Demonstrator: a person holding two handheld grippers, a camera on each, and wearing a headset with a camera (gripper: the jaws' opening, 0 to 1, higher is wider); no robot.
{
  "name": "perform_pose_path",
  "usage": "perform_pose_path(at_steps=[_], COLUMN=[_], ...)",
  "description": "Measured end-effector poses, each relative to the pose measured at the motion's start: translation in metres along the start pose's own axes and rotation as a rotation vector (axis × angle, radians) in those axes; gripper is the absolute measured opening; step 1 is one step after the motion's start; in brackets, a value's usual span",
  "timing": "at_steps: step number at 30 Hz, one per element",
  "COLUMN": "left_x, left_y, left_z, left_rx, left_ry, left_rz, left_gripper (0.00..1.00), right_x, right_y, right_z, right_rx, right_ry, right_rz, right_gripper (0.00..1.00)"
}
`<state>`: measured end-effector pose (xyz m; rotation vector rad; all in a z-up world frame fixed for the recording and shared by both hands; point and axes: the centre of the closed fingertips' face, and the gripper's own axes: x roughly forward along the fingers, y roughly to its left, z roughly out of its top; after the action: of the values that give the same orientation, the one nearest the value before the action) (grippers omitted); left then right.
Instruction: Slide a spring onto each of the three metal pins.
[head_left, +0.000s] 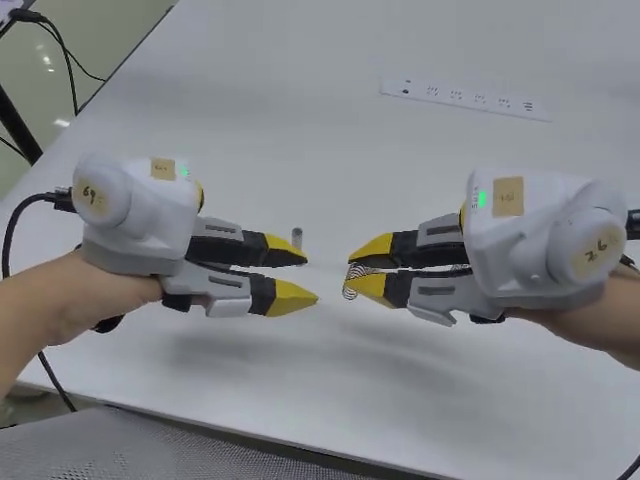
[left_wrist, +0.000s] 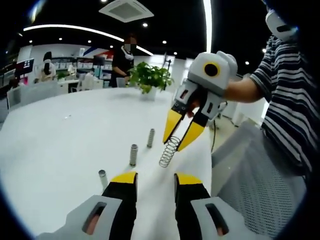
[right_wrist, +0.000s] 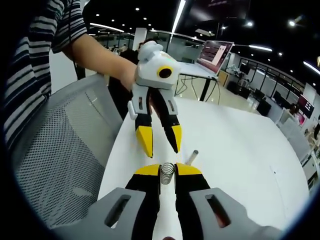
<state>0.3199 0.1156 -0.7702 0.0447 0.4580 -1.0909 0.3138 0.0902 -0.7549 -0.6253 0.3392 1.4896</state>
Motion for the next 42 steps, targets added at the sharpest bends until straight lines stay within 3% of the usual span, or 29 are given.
perform_pose_path(at_steps=[13, 23, 34, 42], left_x=[-0.037, -0.052, -0.061, -0.065], left_y=[0.027, 0.03, 0.04, 0.043], left_z=[-0.005, -0.018, -0.014, -0.016], left_rx=[-0.067, -0.086, -0.101, -0.106], left_ry=[-0.031, -0.016, -0.077, -0.079], left_rz=[0.112, 0.136, 0.205, 0.227], left_gripper=[0.38, 0.58, 0.94, 0.98], right_x=[0.002, 0.005, 0.017, 0.025], right_y=[-0.003, -0.011, -0.019, -0.023], right_z=[-0.009, -0.008, -0.004, 0.0], right_rx=[0.02, 0.037, 0.05, 0.037], right_ry=[0.023, 0.015, 0.022, 0.025], right_rz=[0.001, -0.024, -0.038, -0.036], right_gripper=[0.07, 0.07, 0.07, 0.07])
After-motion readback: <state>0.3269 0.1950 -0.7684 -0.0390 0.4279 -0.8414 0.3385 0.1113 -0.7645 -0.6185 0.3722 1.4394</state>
